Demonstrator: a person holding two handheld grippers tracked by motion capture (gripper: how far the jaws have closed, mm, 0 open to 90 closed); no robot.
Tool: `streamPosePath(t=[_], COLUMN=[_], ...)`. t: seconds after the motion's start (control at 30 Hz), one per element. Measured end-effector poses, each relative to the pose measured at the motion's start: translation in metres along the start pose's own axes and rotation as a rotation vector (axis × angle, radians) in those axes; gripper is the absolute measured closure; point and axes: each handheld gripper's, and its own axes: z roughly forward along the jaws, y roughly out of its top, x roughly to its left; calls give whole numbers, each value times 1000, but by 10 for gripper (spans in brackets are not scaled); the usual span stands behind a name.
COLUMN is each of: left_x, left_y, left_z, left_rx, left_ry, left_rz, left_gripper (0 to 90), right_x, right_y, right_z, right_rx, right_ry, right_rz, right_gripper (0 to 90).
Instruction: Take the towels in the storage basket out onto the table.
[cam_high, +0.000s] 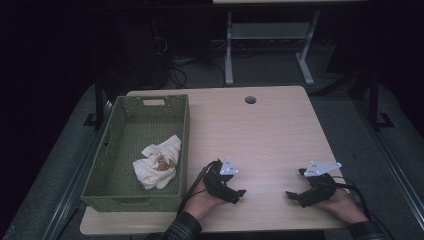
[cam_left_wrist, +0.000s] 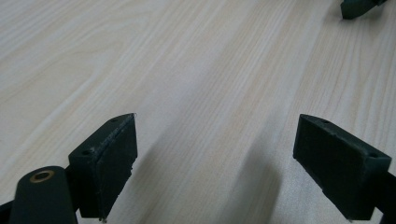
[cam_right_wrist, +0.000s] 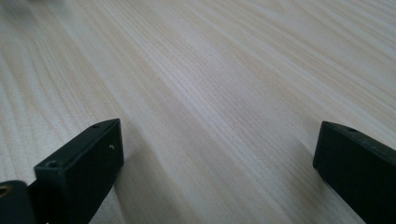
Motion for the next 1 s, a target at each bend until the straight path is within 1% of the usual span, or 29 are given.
streamPosePath(t=[0.07,0.17,0.2,0.23,0.3,0.33,0.47,0.53,0.67,0.73,0.77,0.83,0.9,1.0], left_x=[0,0,0,0,-1,-1,-1,-2,-4,-3,-3,-3,-3,-3], left_y=[1,3,3,4,5,6,8,10,13,15,17,18,21,24], left_z=[-1,-2,-3,-3,-5,-7,-10,-12,-15,-18,-21,-22,-25,-29], left_rx=[-6,0,-2,0,4,6,-2,6,12,16,12,10,-2,-5], left_ry=[0,3,5,10,14,17,27,32,39,44,53,56,54,53], left_rz=[1,9,4,10,7,14,9,19,27,21,23,22,12,10], left_gripper=[132,132,132,132,132,132,132,132,132,132,132,132,132,132], right_x=[0,0,0,0,0,0,0,0,1,1,1,0,0,0], right_y=[0,0,0,0,0,0,0,0,0,0,0,0,0,0], right_z=[0,0,0,0,0,0,0,0,0,0,0,0,0,0], right_rx=[0,1,0,0,-1,0,1,-2,-3,-2,-2,-3,-3,-2], right_ry=[0,0,0,0,-1,0,0,-2,-5,-5,-5,-5,-4,-4], right_rz=[0,0,0,0,1,0,0,1,4,4,4,0,-1,3], right_gripper=[15,14,14,14,14,14,14,15,15,14,14,14,14,14])
